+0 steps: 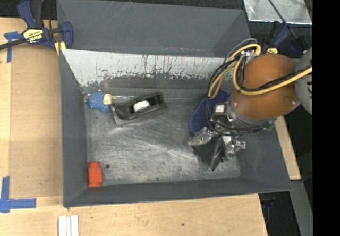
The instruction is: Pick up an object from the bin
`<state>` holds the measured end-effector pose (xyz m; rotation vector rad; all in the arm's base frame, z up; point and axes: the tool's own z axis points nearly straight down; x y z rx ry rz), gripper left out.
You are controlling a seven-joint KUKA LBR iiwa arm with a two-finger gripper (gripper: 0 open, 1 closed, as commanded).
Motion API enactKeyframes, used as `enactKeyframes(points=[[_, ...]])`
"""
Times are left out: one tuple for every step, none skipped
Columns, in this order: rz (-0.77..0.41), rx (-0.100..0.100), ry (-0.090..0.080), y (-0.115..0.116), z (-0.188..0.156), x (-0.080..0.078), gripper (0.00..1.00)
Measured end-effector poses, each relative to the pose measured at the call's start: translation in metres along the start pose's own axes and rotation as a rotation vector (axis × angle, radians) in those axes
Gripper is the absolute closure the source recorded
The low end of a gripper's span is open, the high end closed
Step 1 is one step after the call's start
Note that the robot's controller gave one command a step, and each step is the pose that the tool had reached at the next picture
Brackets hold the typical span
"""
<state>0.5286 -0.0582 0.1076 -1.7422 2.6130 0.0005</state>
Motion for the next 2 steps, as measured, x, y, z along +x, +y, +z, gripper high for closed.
enactKeyframes(points=[[0.011,0.005,-0.003,-0.0128,-0.0259,-0.0206,0.00],[0.014,0.001,-0.001,-0.0119,-0.0244,-0.0195,1.00]])
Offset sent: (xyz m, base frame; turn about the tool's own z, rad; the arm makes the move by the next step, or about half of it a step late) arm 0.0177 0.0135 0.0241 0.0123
